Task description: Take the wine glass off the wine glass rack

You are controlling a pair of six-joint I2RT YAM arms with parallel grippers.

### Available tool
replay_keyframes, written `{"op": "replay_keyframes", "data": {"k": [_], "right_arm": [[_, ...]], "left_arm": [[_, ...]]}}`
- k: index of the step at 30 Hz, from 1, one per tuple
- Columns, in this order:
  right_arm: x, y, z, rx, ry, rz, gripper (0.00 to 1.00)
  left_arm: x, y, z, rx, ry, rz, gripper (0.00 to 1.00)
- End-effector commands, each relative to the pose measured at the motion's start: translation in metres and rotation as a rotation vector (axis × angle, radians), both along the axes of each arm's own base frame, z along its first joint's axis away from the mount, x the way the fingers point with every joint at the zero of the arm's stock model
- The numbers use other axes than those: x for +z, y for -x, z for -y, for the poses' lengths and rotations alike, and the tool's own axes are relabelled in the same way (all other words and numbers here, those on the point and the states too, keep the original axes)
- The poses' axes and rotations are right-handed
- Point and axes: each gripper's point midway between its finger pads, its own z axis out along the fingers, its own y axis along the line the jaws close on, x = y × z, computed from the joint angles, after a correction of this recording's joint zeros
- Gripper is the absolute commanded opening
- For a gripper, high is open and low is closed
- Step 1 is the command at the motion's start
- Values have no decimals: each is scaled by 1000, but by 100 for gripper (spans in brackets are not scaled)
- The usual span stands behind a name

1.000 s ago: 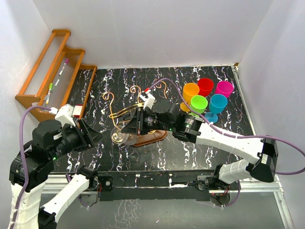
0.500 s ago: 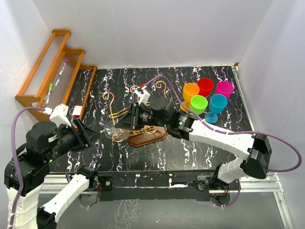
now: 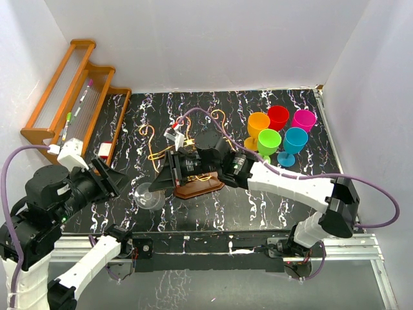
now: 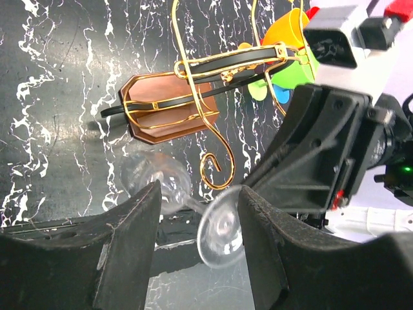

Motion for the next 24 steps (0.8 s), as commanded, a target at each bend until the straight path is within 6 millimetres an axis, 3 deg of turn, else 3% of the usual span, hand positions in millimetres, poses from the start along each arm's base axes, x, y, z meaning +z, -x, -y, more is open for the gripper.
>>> {"op": "replay_keyframes", "data": {"k": [1,5,9,18,21,24], "right_arm": [[65,32,27,99,-136,108,8],[76,42,53,84,-124,140,8],[103,54,83,68,-136,164,8],[156,61,136,-58,-165,253,8],[183,54,154,-136,-189,369,8],[193,28,171,-281,-156,550,8]], "left_arm": [[9,-11,6,-4,8,11,49],[15,-16,9,-17,9,23,49],[25,-22,15,-37,12,35,49],[43,-32,28,-87,43,69,49],[50,-36,36,-113,63,86,49],[58,-41,54,-196,111,112,49]]}}
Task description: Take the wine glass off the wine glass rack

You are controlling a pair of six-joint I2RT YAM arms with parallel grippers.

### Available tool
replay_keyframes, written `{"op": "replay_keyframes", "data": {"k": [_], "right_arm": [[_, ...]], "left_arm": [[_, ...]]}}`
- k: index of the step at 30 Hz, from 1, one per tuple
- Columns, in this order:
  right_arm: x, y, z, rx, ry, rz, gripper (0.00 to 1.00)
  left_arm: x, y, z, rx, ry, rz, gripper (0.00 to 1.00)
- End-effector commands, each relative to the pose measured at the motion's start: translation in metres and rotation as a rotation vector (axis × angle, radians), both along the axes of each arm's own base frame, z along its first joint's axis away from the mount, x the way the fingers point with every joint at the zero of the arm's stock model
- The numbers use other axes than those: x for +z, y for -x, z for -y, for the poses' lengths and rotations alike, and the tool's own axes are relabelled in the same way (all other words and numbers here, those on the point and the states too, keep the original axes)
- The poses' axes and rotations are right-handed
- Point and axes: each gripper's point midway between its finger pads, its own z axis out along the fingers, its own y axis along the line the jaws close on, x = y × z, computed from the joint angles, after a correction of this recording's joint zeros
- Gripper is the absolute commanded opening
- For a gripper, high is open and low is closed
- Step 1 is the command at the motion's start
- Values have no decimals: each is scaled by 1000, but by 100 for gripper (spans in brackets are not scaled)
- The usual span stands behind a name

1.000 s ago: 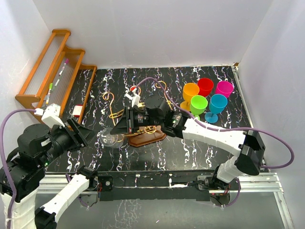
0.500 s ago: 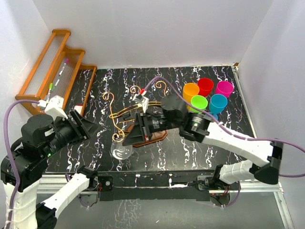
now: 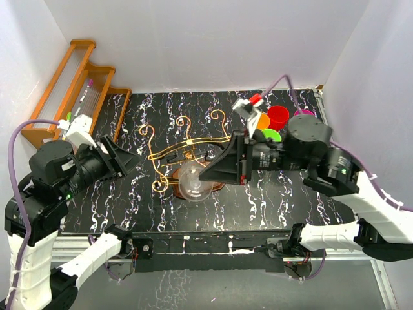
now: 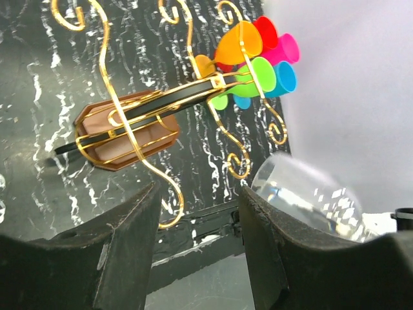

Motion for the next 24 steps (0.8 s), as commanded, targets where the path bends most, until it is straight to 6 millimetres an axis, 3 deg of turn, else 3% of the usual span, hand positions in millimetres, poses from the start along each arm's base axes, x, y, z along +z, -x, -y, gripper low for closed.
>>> {"op": "replay_keyframes", "data": {"k": [1,4,7,14,19,24], "right_arm": [[38,-41,37,-276,-43,338,8],[31,-81,57,-496,30,524,8],[21,-108,68,-621,111,669,8],[-2,-142,76,-751,221,944,8],[-5,-158,82,-846,250,1132,8],[-10,-165,82,-885,283,1321,8]], "left_arm": [[27,-8,31,-148,85,84,49],[43,-12,55,-263,158,123,49],[63,-13,82,-396,274,132,49],[96,-25,123,-567,567,28,50],[90,-36,136,-583,690,-132,53],[70,-48,141,-533,702,-250,54]]}}
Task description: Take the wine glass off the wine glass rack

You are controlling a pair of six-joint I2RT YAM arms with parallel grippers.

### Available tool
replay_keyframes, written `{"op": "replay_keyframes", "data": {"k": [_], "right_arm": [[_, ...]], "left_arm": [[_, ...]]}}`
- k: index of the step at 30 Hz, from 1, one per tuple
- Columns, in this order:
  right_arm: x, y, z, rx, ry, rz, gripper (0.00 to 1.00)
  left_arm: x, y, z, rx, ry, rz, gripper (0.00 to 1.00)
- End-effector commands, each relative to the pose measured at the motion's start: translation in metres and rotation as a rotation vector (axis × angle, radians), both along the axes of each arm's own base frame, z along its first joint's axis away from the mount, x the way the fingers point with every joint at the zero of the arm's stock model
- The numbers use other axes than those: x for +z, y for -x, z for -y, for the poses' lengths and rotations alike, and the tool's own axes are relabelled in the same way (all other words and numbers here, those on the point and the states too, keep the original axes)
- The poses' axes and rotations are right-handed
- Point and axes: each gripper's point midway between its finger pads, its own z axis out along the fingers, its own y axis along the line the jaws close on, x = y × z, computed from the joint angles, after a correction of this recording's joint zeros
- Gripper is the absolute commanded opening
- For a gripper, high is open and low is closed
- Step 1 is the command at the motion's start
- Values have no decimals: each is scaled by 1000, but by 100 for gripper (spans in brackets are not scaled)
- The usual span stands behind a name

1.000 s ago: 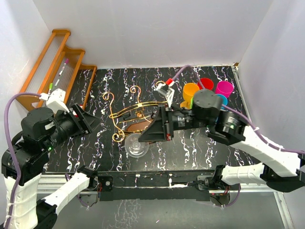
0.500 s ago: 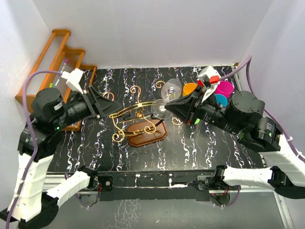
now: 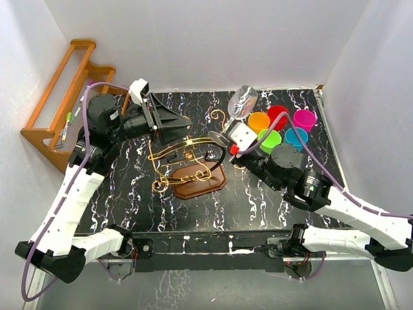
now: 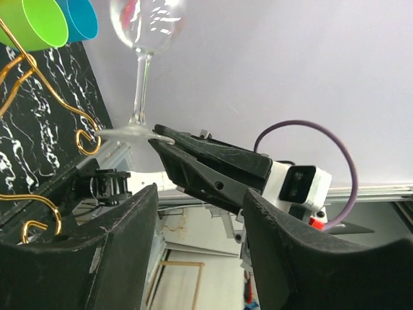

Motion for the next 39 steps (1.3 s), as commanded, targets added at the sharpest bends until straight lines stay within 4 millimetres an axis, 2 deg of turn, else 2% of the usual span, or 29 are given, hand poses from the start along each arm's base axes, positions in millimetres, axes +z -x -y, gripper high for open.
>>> {"op": "replay_keyframes", "data": {"k": [1,7,15,22,30,39], "right_arm": [[79,-2,24,-75,-106,350,8],[74,-6,16,-84,28,550,8],[75,-3,1,-72,133,753,8],[81,-2,-10,-44,146,799,8],[73,0,-19,-12,161,797,8],[74,5,-27,6,141,801,8]], "left_arm": [[16,12,4,-59,68,-49,54],[16,6,10,-69,67,-68,54],[-1,-7,22,-93,46,-117,54],[-16,-14,27,-87,22,-150,55],[-16,-18,30,-92,44,-159,55],[-18,-26,35,-96,49,-168,54]]}}
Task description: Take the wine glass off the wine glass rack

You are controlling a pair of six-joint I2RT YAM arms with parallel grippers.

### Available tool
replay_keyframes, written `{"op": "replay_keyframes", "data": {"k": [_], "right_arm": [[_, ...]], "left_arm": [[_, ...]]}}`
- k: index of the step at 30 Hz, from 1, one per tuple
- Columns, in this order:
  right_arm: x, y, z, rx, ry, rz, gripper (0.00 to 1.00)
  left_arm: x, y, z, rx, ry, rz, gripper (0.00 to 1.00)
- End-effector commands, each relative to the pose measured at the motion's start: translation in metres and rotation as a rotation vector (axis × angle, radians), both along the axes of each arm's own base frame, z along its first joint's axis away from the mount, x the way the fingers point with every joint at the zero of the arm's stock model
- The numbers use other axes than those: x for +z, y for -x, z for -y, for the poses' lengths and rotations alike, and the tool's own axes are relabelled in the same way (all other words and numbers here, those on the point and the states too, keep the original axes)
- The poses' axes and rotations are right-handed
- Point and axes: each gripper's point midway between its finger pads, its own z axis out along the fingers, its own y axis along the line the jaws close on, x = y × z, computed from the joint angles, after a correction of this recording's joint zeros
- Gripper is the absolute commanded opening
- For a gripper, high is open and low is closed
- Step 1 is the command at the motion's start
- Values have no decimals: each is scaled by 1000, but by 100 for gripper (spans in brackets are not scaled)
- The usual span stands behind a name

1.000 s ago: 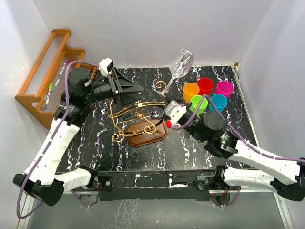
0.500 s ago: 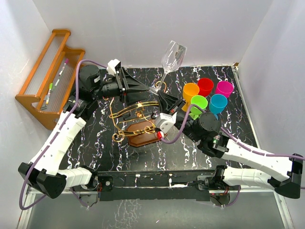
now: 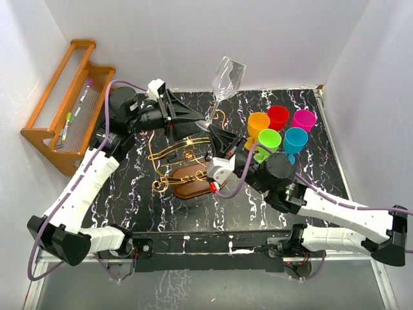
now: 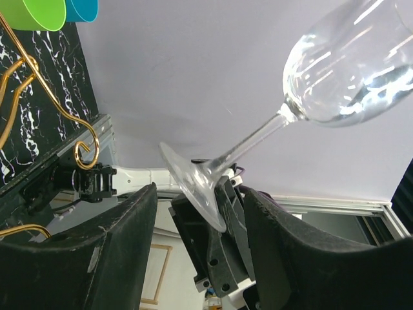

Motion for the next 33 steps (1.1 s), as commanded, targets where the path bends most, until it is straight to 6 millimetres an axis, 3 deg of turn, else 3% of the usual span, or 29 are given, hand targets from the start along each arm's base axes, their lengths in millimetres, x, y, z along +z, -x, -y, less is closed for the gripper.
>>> {"op": "replay_keyframes", "data": {"k": [1,6,11,17,25,31,33], "right_arm": [[39,11,5,21,-111,87,8],[38,13,-1,32,-107,83,8],[37,17,-3,36,-111,79,8],[32,20,-1,37,-110,67,8],[29,22,9,27,-132,27,8],[24,23,29,16,-183,-80,39],[19,24,38,4,-196,-126,45]], "left_arm": [[6,4,5,-38,24,5,54],[2,1,7,-41,21,-2,54],[0,1,8,-38,17,1,41],[-6,-2,8,-24,30,2,0],[0,-3,8,-15,65,37,0],[8,-5,3,40,83,90,0],[10,-7,1,59,81,110,0]]}}
